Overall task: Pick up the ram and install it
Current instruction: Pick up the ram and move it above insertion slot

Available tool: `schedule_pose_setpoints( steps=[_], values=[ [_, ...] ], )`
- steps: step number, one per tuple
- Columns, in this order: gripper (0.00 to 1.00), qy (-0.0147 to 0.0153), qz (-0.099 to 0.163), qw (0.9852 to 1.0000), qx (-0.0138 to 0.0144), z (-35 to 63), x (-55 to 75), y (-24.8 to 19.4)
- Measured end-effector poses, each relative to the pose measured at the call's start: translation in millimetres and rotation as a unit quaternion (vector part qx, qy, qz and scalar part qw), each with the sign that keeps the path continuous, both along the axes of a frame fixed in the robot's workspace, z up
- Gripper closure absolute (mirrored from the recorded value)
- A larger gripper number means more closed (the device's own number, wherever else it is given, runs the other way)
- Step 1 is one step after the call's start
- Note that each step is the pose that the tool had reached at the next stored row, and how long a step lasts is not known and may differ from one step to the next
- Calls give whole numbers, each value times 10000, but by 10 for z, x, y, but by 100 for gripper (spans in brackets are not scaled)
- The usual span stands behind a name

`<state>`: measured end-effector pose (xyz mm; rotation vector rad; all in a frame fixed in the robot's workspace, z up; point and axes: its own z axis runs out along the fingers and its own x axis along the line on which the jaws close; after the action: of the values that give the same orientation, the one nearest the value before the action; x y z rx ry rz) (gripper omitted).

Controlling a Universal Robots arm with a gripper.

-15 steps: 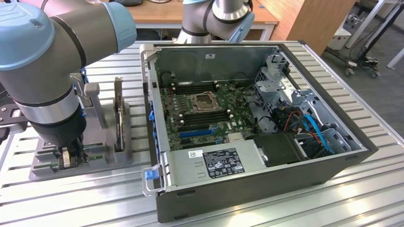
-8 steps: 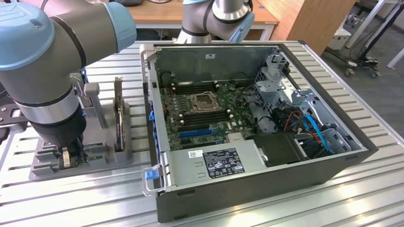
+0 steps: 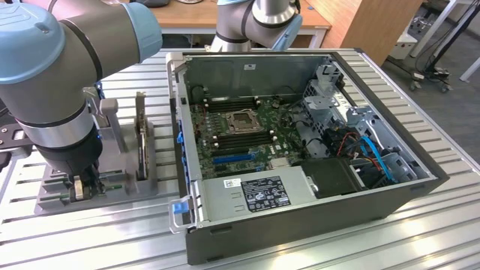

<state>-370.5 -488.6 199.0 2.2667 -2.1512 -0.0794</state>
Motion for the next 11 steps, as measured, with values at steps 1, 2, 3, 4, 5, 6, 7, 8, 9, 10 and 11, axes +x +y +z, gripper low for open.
schedule_pose_setpoints(
  steps=[1, 2, 3, 4, 5, 6, 7, 8, 9, 10, 11],
  values=[
    [88, 0, -5, 10000, 0, 0, 0, -1],
    [88, 0, -9, 10000, 0, 0, 0, -2],
    [88, 0, -14, 10000, 0, 0, 0, -2],
    [88, 0, -17, 10000, 0, 0, 0, -3],
    [88, 0, -19, 10000, 0, 0, 0, -3],
    [88, 0, -19, 10000, 0, 0, 0, -3],
    [88, 0, -19, 10000, 0, 0, 0, -3],
    [88, 0, -20, 10000, 0, 0, 0, -3],
    [88, 0, -21, 10000, 0, 0, 0, -3],
    [88, 0, -22, 10000, 0, 0, 0, -3],
    [88, 0, -25, 10000, 0, 0, 0, -3]
  ],
)
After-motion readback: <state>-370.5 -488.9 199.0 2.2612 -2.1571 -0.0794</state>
